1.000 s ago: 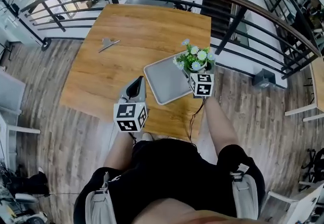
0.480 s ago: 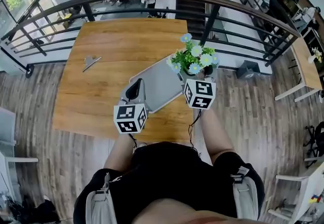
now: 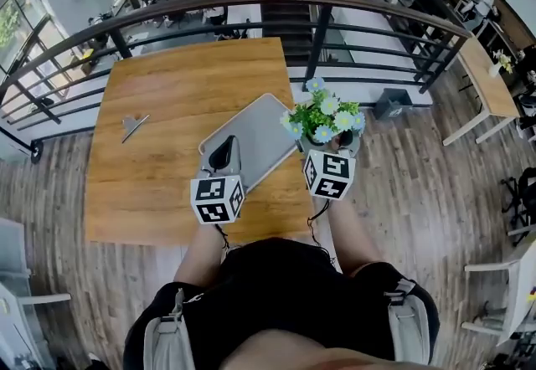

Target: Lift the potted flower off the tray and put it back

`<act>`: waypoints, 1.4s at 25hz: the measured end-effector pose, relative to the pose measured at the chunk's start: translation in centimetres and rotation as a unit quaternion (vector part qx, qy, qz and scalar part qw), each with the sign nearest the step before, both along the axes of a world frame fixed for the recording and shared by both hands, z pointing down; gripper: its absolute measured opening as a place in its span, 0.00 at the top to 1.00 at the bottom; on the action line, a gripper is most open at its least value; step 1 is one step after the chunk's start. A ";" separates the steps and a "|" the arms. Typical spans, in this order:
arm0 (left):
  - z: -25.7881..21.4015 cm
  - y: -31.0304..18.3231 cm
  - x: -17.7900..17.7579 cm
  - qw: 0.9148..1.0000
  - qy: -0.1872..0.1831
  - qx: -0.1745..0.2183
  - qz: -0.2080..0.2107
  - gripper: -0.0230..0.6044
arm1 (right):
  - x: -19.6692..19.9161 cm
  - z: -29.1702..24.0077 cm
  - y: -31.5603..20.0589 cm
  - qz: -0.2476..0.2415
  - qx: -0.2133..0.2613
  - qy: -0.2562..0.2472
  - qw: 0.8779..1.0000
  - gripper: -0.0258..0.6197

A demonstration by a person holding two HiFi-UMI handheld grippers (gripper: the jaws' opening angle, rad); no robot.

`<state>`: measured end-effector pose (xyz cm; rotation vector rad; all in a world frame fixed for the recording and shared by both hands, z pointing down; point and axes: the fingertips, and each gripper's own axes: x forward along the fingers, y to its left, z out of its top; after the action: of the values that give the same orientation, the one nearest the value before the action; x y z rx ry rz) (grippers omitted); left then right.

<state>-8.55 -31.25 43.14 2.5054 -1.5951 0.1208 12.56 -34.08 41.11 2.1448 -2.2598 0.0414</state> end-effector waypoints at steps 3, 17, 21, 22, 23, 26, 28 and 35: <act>-0.1 -0.1 0.7 1.000 -0.001 0.001 0.008 0.94 | 0.7 1.0 0.4 0.011 -0.010 -0.002 1.000 0.06; -1.2 1.1 0.8 1.000 -0.004 0.010 0.001 0.94 | 0.7 2.0 1.0 0.007 -0.013 0.014 1.000 0.06; -0.9 1.2 0.4 1.000 -0.005 0.006 -0.005 0.94 | -0.1 2.3 0.8 -0.004 -0.015 0.011 1.000 0.06; -0.9 1.2 0.3 1.000 -0.006 0.006 -0.007 0.94 | -0.2 2.3 0.8 -0.006 -0.015 0.010 1.000 0.06; -1.0 1.3 0.2 1.000 -0.007 0.005 -0.009 0.94 | -0.4 2.3 0.8 -0.009 -0.015 0.009 1.000 0.06; -1.0 1.8 -0.2 1.000 -0.009 0.004 -0.017 0.94 | -0.8 2.3 1.0 -0.018 -0.014 0.008 1.000 0.06; -0.7 2.0 -0.5 1.000 -0.011 0.003 -0.023 0.94 | -1.2 2.5 0.9 -0.026 -0.012 0.005 1.000 0.06; -0.3 2.8 -3.1 0.998 -0.015 -0.002 -0.059 0.94 | -3.9 3.2 -0.1 -0.066 -0.009 0.001 0.998 0.06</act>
<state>-11.66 -28.43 42.85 2.4106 -1.7482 0.1468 8.65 -34.14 44.27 1.9803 -2.3846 0.0577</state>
